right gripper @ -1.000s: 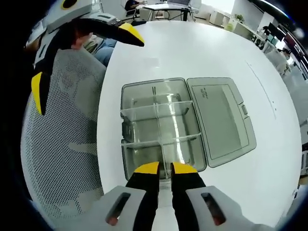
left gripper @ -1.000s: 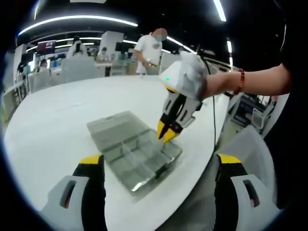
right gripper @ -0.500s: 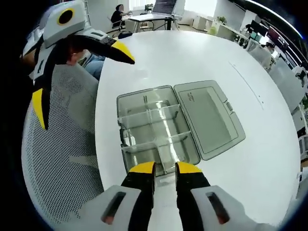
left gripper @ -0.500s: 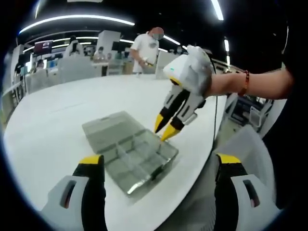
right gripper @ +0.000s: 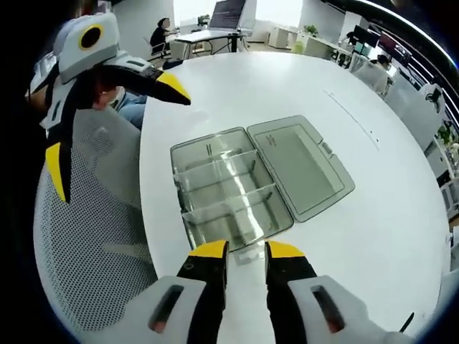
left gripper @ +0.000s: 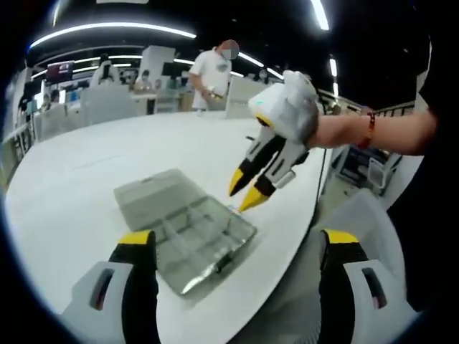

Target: Insert the divider into the dual guide fixture by aligning both edges with the guide slots and pushing it downward to the bottom, including one-sided entry, uneven engagement, binding, and posture correction.

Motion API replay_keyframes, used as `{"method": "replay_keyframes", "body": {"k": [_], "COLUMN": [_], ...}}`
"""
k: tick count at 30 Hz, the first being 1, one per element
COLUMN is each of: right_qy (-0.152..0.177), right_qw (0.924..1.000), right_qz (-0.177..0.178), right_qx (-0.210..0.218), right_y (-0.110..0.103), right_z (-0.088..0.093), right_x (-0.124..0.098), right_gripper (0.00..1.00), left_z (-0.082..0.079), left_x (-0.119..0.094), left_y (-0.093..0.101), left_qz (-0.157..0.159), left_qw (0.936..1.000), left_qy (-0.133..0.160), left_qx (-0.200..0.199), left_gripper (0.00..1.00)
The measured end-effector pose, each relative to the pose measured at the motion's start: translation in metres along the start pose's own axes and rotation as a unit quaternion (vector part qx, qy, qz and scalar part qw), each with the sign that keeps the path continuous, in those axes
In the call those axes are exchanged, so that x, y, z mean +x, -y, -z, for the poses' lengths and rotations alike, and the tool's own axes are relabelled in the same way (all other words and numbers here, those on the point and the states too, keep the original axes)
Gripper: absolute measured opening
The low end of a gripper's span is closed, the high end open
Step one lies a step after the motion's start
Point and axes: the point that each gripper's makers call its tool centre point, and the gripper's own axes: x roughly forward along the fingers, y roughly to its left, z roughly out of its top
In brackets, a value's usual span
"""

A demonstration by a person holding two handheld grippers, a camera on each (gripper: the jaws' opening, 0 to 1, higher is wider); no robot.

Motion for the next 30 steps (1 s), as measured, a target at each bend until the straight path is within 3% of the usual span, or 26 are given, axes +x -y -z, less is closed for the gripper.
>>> {"method": "replay_keyframes", "body": {"k": [21,30], "right_qy": [0.007,0.002], "right_qw": [0.9958,0.9895], "right_qz": [0.041,0.060], "right_qx": [0.082,0.131], "right_y": [0.002,0.006], "right_z": [0.032,0.048], "right_x": [-0.008,-0.006], "right_gripper": [0.30,0.34], "left_z": [-0.003,-0.001], "left_x": [0.007,0.008], "left_y": [0.012,0.014], "left_qz": [0.027,0.032], "left_qw": [0.9995,0.9992], "left_qy": [-0.006,-0.009], "left_qx": [0.018,0.021], "left_gripper": [0.96,0.95]}}
